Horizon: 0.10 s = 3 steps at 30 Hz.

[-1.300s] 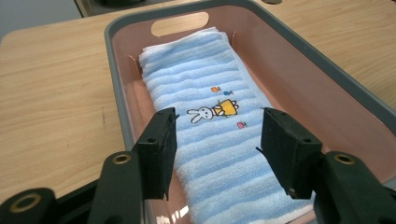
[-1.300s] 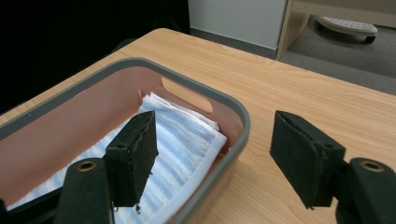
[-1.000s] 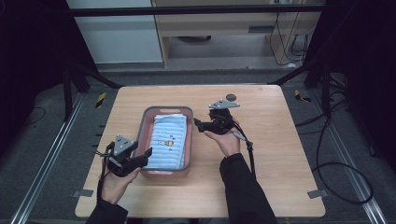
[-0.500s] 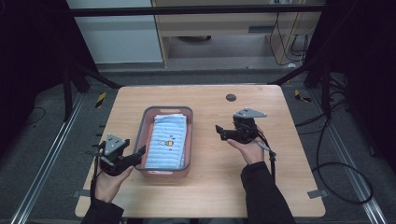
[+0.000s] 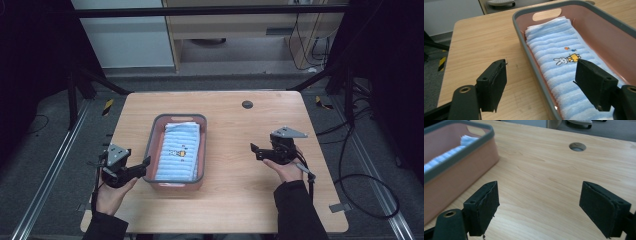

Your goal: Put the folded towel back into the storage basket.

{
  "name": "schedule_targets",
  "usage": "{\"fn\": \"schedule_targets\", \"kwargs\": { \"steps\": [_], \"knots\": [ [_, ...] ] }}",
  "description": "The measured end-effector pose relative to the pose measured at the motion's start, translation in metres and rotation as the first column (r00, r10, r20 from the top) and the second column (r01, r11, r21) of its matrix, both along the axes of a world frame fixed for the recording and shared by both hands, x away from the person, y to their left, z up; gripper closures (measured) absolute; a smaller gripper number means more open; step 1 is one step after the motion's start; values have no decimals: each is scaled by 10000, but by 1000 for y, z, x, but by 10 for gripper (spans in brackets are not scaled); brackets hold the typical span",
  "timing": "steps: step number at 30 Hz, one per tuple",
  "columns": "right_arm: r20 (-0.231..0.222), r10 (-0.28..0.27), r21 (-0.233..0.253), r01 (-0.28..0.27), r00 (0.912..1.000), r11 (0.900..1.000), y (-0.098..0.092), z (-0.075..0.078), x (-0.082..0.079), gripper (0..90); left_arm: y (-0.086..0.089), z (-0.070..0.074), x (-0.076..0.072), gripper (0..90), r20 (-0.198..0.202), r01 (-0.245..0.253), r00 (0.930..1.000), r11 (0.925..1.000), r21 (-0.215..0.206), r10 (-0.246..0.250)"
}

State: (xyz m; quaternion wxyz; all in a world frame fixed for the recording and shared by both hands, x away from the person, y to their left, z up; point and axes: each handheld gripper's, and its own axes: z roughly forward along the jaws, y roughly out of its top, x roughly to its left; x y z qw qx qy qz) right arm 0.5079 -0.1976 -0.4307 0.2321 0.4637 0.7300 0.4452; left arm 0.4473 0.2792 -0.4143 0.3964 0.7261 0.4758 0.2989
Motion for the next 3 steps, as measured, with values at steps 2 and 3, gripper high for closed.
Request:
{"fn": "schedule_targets", "kwargs": {
  "steps": [2,3],
  "knots": [
    [-15,-92,-48,92,10000,9999,-6,-3,-2,157,3,-1,0,242,27,-100,9999,9999,-49,101],
    [-53,-161,-16,161,9999,9999,-9,-4,-4,155,5,-1,0,238,27,-136,9999,9999,-39,136]
  ]
}}
